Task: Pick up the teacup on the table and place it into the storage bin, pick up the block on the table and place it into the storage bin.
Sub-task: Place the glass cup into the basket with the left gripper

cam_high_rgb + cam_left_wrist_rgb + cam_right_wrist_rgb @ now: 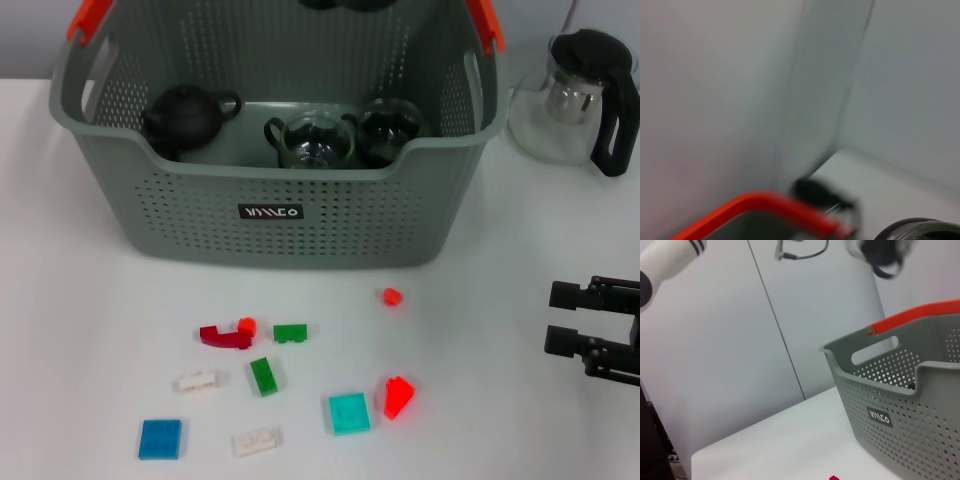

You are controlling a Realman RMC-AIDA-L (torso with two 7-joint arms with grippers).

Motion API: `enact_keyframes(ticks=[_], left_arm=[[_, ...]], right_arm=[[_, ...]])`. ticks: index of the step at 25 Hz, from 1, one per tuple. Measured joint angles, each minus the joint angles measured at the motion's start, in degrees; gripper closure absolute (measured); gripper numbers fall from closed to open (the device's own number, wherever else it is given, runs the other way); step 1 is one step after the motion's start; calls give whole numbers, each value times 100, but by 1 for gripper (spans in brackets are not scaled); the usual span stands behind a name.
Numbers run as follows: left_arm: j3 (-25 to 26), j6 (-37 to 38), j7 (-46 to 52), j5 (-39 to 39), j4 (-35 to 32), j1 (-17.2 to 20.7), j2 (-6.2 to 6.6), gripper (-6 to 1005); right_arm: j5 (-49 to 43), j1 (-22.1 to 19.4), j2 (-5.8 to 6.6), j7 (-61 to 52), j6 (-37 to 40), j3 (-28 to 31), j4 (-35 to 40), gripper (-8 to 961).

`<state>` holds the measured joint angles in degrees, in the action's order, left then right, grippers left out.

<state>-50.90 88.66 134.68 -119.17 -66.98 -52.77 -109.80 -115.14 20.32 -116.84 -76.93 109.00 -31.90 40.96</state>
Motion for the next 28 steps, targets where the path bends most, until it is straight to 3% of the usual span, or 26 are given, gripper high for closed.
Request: enact_keyframes(ticks=[3, 5, 9, 11, 16, 24, 28], left_arm=[[-779, -428, 268, -1394, -170, -370, -101, 933], [-1066, -656, 275, -2243, -130, -526, -313, 931], [-1355, -1218, 149, -3910, 151, -745, -942, 928], [-1545, -1422, 79, -4352, 316, -739, -1096, 926], [-2011, -1685, 49, -4432, 765, -678, -1137, 921], [-1985, -1865, 89, -4441, 805, -610, -1174, 914], [-1944, -1911, 115, -4439, 700, -586, -1214, 786]], right_arm=[[0, -8, -7, -1, -4, 0, -3, 349], [0, -9, -11, -1, -13, 0, -5, 349], [0, -21, -14, -3, -36, 4, -7, 349], [0, -34, -2, -9, -37, 29, -16, 349], [-3, -53, 2, -11, -37, 54, -33, 350], [-9, -107, 20, -15, -37, 61, -84, 349], [-9, -137, 21, -15, -37, 82, -89, 350]])
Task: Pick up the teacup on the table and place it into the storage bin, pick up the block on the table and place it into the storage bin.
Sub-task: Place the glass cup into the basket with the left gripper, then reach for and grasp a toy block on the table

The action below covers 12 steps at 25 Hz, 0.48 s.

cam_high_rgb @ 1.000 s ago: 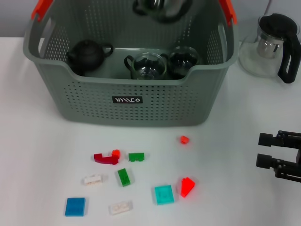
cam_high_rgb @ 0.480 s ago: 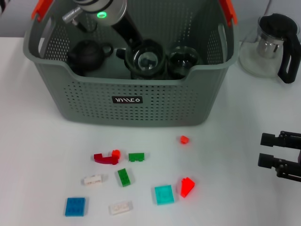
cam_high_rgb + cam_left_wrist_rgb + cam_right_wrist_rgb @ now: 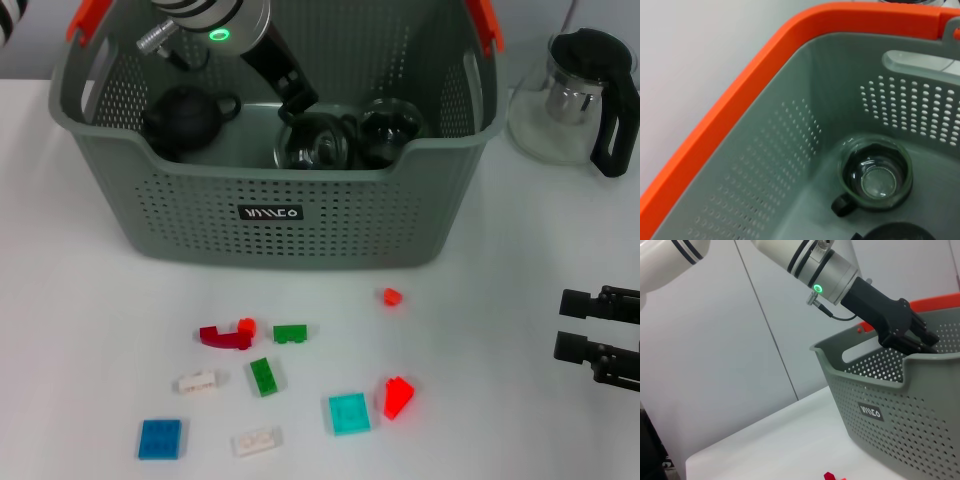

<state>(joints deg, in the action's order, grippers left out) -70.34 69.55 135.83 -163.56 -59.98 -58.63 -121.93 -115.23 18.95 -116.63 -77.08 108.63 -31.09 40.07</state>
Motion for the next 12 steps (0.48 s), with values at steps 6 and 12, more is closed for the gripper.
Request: enact_keyframes(ticks=[6, 12], left_arm=[[653, 92, -104, 642, -1236, 569, -189, 535], [2265, 1198, -632, 4427, -1969, 1666, 39, 480]], right_arm=[[0, -6, 0, 0, 1, 9, 0, 350], [1, 20, 0, 0, 0, 8, 2, 350]])
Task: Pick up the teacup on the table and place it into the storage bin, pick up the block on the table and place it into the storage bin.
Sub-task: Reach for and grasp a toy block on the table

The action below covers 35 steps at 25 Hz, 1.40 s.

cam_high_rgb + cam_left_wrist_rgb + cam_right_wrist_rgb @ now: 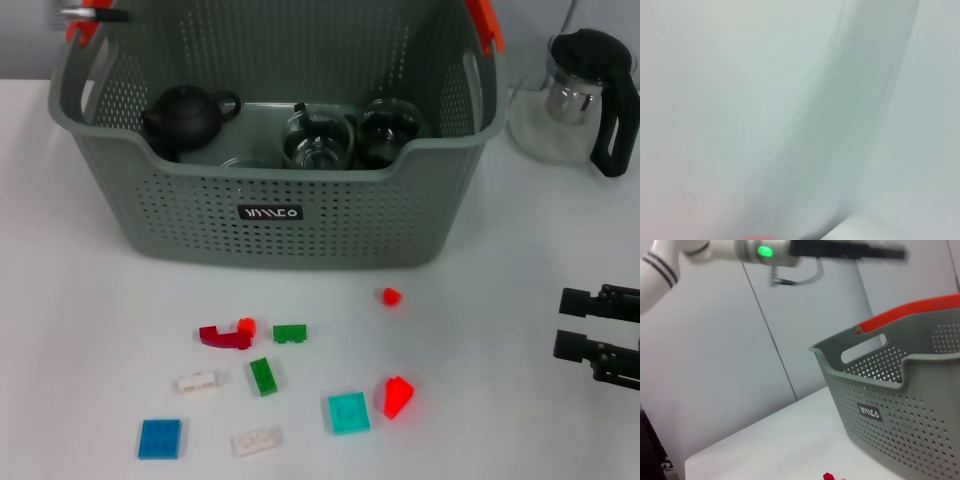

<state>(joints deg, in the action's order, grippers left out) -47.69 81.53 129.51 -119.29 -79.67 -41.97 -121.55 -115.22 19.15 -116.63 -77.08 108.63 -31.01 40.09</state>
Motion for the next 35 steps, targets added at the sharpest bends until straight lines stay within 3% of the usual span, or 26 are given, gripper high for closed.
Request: enact_keyframes(ticks=[2, 3, 5, 8, 10, 11, 13, 17, 20, 23, 25, 31, 35], left_arm=[[614, 806, -378, 1647, 615, 242, 264, 478], [772, 1068, -487, 2067, 905, 302, 357, 478], [1102, 2072, -1029, 3326, 2306, 385, 787, 477], [1088, 2909, -1898, 3966, 4116, 501, 1280, 477], [678, 3078, -2492, 3654, 4949, 847, 1417, 477], [678, 3078, -2492, 3654, 4949, 847, 1417, 476], [432, 3094, -2627, 2898, 4848, 1163, 1349, 476], [333, 3168, -2630, 1616, 3717, 1565, 1171, 475], [275, 3220, -2751, 705, 2939, 1755, 991, 475], [272, 3180, -3395, -77, 2445, 1941, 706, 474], [318, 3045, -4138, -417, 2289, 2109, 500, 474], [553, 2556, -6048, -560, 2447, 2523, 190, 473], [876, 2331, -6744, -612, 2803, 2622, 134, 472]], right_arm=[[0, 4, -1, 0, -1, -1, 0, 350], [0, 14, 0, 0, -2, -1, 0, 350], [-1, 23, 0, 3, -4, -1, 0, 349], [0, 48, 0, 5, -6, -4, 0, 349], [-1, 58, 0, 6, -8, -7, 0, 349], [0, 67, 0, 6, -8, -15, -1, 349], [0, 84, 0, 5, -8, -32, -1, 349], [-1, 104, 0, 1, -8, -53, -1, 349], [-4, 113, -1, 0, -9, -68, -2, 349], [-9, 115, 0, 0, -9, -69, -1, 350], [-10, 116, -3, 0, -12, -69, -1, 350], [-10, 124, -8, 0, -18, -60, -1, 350], [-10, 124, -9, 0, -18, -43, -1, 349]])
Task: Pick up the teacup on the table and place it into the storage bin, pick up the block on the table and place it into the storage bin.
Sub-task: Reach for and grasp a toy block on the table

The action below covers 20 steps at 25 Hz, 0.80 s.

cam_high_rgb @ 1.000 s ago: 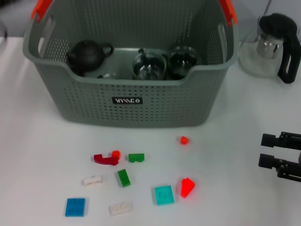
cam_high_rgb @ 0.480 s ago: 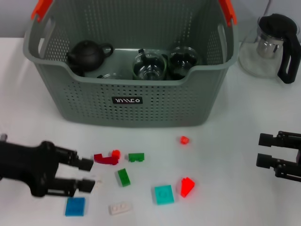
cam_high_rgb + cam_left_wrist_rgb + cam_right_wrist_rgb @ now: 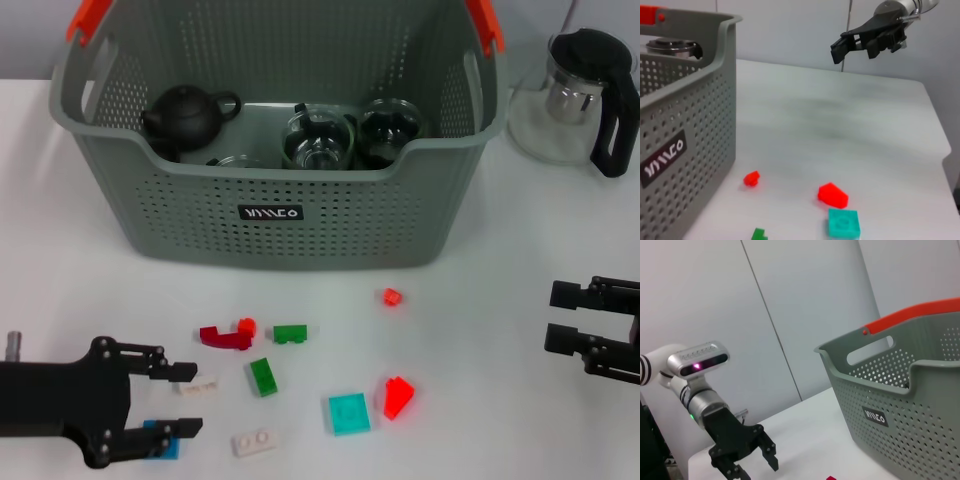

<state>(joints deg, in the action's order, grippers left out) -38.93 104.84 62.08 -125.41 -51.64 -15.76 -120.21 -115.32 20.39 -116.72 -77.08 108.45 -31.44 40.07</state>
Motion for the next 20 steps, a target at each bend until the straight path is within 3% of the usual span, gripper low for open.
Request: enact_keyframes(ticks=[7, 20], left_arm=[[58, -325, -490, -84, 428, 219, 72, 471], [94, -979, -851, -206, 587, 436, -65, 469]], right_arm=[[0, 0, 7, -7, 1, 6, 0, 349], [0, 9, -6, -18, -26, -21, -9, 350]])
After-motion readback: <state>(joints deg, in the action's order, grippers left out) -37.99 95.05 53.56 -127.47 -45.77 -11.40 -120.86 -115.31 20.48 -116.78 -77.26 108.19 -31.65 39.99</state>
